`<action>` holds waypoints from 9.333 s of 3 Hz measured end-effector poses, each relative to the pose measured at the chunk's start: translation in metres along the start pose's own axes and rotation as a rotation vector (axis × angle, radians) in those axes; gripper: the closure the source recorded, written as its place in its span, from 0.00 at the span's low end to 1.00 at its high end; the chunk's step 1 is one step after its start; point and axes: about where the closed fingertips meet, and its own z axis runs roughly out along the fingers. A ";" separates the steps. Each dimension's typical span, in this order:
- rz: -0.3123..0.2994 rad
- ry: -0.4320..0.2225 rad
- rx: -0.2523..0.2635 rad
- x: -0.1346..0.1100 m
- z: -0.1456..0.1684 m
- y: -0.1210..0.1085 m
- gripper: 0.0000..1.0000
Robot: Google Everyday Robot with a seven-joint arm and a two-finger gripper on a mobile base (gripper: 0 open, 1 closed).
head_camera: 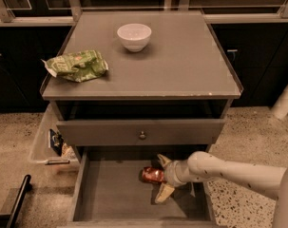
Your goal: Pick coke can from middle drawer and place on counter
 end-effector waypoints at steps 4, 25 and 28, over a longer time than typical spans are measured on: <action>0.030 -0.014 -0.014 0.001 0.008 -0.001 0.64; -0.173 -0.145 0.321 -0.269 -0.394 -0.269 1.00; -0.098 -0.084 0.275 -0.246 -0.383 -0.275 0.81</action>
Offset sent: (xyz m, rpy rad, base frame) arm 0.0029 0.0032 -0.0062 0.0185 0.0238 -0.0105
